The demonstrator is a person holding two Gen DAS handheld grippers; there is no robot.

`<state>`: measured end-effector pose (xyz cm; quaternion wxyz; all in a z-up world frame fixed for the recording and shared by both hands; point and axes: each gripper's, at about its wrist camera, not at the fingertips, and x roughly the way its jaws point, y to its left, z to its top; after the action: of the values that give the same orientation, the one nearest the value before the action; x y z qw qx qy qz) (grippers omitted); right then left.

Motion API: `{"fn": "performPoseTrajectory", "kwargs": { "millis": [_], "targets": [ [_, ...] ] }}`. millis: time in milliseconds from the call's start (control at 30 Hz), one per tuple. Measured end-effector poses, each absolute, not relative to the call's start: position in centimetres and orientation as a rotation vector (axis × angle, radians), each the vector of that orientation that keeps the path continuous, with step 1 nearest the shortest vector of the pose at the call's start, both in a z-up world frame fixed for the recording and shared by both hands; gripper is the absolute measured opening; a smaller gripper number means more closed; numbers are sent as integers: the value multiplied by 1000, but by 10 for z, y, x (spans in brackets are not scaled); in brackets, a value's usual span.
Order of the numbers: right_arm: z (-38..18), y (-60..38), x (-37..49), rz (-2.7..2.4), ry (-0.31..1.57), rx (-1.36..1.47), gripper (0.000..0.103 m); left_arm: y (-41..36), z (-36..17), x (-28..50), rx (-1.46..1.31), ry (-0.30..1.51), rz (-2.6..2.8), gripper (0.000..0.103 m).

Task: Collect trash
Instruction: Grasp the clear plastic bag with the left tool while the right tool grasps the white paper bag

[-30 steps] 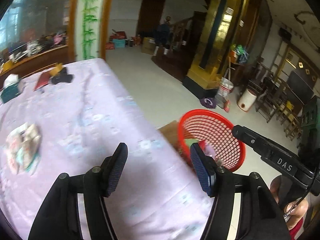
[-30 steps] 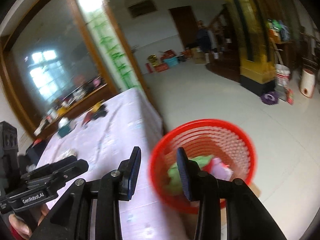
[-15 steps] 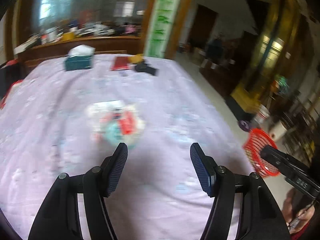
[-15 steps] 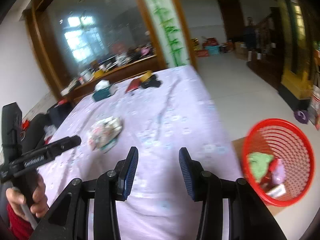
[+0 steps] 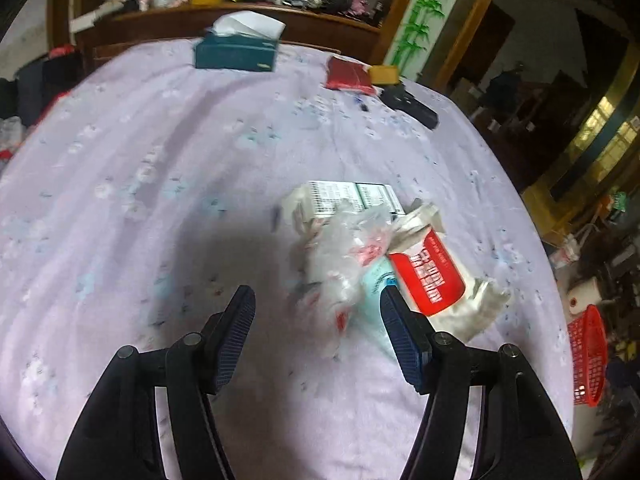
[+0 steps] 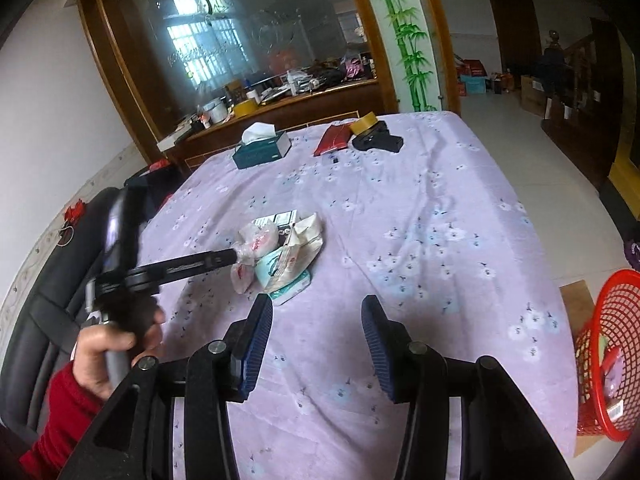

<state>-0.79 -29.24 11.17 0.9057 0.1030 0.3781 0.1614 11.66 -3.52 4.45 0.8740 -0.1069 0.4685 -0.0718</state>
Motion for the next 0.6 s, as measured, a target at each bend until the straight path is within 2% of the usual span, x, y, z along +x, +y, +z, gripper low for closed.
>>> {"fn": "performPoseTrajectory", "kwargs": {
  "millis": [67,100,133,200,600],
  "targets": [
    [109,-290,0,339,792,223,50,-40,41,121,-207,972,-144,62],
    [108,-288,5,343,798,228,51,-42,39,124,-207,972,-145,57],
    [107,-287,9,345,808,237,52,-43,36,126,-221,976,-159,46],
    [104,-282,19,357,820,251,53,-42,29,131,-248,995,-177,31],
    [57,-226,104,370,931,276,54,-24,40,114,-276,853,-181,30]
  ]
}}
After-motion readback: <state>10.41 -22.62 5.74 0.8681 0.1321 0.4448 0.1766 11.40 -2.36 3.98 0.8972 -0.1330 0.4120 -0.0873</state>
